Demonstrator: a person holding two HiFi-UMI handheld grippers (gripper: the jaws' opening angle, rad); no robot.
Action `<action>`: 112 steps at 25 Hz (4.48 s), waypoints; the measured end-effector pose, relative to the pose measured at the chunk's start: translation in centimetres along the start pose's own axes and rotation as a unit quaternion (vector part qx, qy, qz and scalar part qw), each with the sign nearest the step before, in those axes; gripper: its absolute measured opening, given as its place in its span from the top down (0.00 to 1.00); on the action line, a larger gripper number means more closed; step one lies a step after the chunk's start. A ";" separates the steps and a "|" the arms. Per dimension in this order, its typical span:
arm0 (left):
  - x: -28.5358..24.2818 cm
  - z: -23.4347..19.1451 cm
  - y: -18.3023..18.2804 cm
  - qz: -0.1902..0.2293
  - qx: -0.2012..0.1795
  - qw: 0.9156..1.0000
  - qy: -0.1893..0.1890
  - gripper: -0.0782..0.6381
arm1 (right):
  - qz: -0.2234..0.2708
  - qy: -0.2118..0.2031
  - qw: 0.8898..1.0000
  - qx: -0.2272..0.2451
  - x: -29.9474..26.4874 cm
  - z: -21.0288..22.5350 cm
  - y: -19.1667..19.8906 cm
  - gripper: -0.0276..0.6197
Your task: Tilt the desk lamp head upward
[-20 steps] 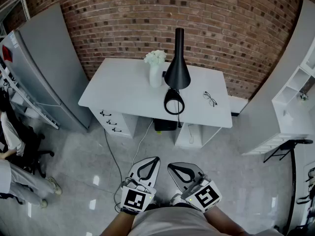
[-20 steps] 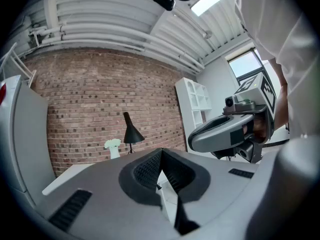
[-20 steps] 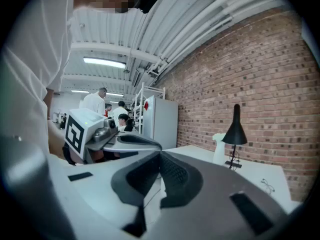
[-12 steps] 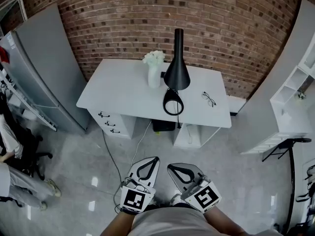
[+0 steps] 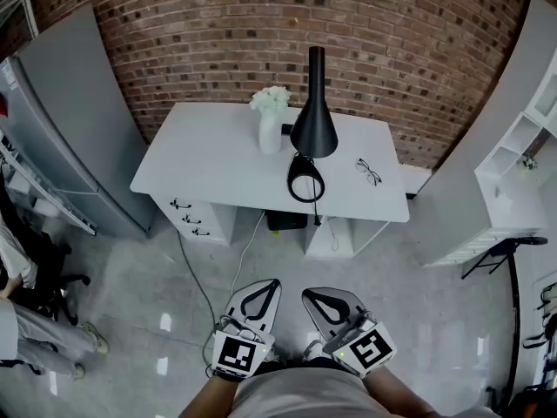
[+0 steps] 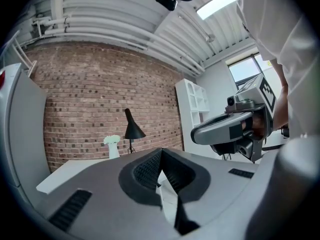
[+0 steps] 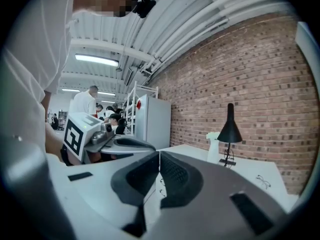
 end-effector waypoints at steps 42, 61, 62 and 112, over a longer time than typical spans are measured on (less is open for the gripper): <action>-19.6 -7.4 4.5 -0.033 0.043 0.998 -0.028 0.88 | -0.018 0.004 1.000 -0.018 -8.6 22.6 -1.8 0.93; -25.7 -9.8 4.4 -0.063 0.043 0.993 -0.087 0.88 | -0.011 -0.062 0.998 -0.014 -13.7 29.7 -2.4 0.93; -25.9 -10.2 4.4 -0.059 0.041 0.994 -0.085 0.88 | -0.019 -0.056 0.998 -0.015 -13.7 30.0 -2.1 0.93; -26.9 -14.7 8.4 -0.056 0.027 0.996 -0.065 0.88 | 0.046 -0.135 0.989 -0.042 -20.6 33.1 -1.1 0.71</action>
Point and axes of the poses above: the fingertips, and each gripper's own axes: x backward along the fingers, z to its right, y out of its underside, the point moved 8 cm from there along x, backward along the fingers, and after that the axes turned 9 degrees about -x, right-handed, at the moved point
